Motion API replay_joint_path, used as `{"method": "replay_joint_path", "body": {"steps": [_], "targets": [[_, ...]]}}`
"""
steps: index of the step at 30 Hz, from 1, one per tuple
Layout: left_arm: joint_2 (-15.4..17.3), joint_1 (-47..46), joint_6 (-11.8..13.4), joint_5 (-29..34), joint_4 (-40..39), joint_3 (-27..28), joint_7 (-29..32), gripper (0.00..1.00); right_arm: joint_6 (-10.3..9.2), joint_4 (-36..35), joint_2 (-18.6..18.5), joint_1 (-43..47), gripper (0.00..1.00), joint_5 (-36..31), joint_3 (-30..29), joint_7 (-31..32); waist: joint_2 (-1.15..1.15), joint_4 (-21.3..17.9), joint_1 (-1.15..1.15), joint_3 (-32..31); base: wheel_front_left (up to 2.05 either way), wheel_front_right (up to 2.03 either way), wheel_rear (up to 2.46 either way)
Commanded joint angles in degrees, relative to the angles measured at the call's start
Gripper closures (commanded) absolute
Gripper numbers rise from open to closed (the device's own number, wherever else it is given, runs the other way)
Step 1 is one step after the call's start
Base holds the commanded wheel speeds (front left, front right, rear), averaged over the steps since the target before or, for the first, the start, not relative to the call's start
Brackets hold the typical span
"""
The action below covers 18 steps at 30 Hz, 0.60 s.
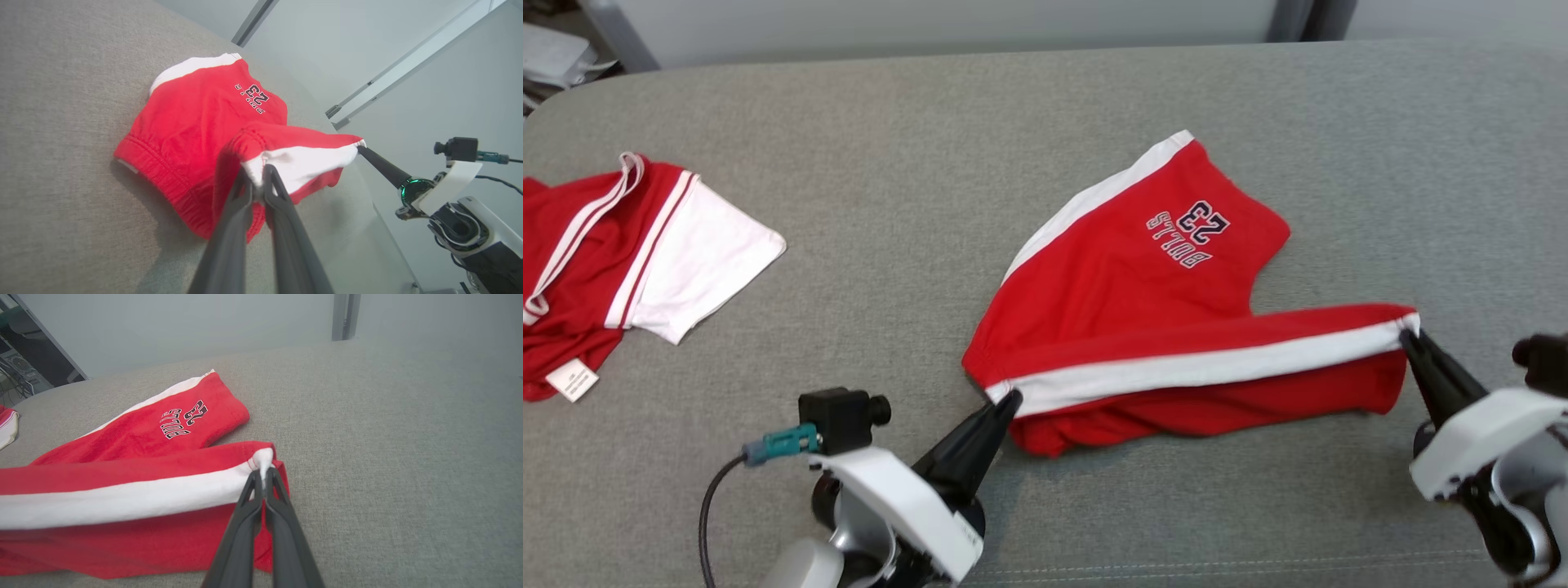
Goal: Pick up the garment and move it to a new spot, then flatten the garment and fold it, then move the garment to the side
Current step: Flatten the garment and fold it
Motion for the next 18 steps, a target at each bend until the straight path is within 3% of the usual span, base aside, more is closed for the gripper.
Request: {"method": "replay_joint_path", "body": {"steps": [1, 7, 18], "targets": [[-1.08, -4.03, -0.40, -2.40, 0.33, 2.59, -0.60, 1.00, 0.07, 0.56, -1.34, -3.63, 1.00, -1.00, 1.15, -1.08, 0.00, 1.60, 0.00, 1.55, 0.00, 0.00, 0.00], [-3.91, -12.03, -0.45, -8.62, 8.25, 4.33, -2.89, 1.00, 0.07, 10.14, -2.86, -16.40, 1.00, -5.41, 5.96, -3.05, 0.00, 3.65, 0.00, 5.09, 0.00, 0.00, 0.00], [-5.50, -22.21, -0.46, -10.83, 18.58, 3.35, -6.54, 1.00, 0.07, 27.76, -3.54, -37.04, 1.00, -8.34, 15.75, -8.09, 0.00, 6.54, 0.00, 11.24, 0.00, 0.00, 0.00]]}}
